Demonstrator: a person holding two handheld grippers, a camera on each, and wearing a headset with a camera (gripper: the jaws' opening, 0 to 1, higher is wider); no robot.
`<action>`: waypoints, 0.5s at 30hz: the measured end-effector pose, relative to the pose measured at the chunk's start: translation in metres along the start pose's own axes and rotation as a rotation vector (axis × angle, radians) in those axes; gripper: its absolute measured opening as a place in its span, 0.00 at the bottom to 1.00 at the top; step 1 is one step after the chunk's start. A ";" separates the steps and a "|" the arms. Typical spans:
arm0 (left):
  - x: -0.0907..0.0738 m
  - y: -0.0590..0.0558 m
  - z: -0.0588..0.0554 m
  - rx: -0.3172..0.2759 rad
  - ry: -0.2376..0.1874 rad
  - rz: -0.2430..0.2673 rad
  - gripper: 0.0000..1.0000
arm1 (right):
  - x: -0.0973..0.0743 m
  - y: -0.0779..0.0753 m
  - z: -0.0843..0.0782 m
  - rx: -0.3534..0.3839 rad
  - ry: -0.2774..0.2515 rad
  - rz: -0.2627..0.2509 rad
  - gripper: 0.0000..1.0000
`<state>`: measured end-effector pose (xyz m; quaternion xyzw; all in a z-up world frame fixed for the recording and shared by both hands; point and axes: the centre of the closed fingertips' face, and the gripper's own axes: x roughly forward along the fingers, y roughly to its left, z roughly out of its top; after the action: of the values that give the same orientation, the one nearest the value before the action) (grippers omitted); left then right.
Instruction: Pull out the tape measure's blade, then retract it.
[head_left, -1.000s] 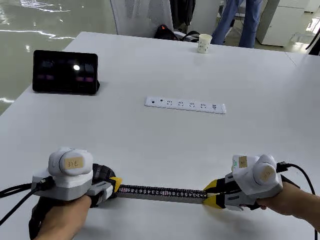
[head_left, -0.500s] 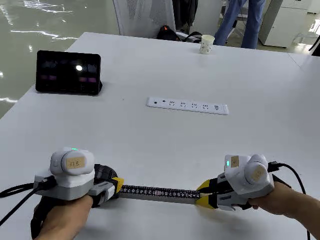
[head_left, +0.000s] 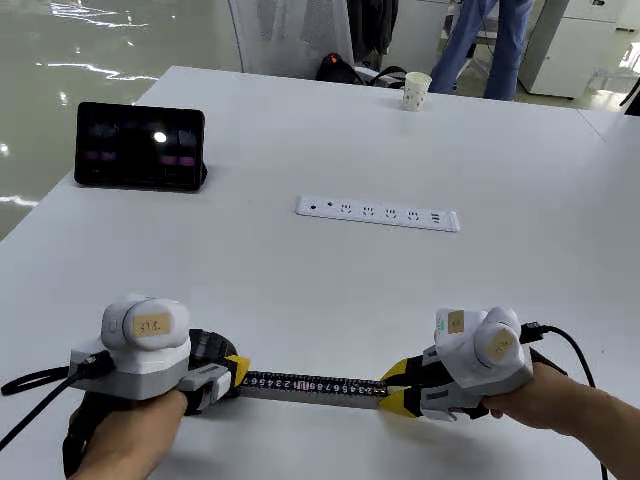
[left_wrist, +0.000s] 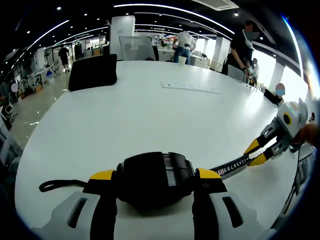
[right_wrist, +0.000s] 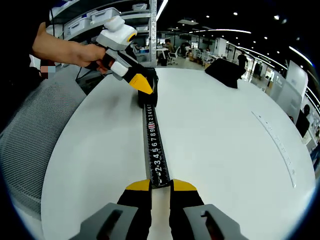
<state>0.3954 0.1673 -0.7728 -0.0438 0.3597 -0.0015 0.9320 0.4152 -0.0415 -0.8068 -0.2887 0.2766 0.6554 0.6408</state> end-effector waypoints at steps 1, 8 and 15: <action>0.000 0.000 0.000 0.000 0.000 0.000 0.56 | 0.001 0.000 0.001 0.000 0.000 0.000 0.10; 0.000 0.000 0.000 -0.004 0.002 -0.005 0.56 | 0.007 0.000 0.006 -0.002 -0.007 0.005 0.10; -0.001 0.000 0.000 -0.009 0.004 -0.010 0.56 | 0.013 0.002 0.013 -0.004 -0.014 0.010 0.10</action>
<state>0.3948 0.1672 -0.7726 -0.0496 0.3615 -0.0045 0.9310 0.4128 -0.0234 -0.8078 -0.2839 0.2720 0.6613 0.6388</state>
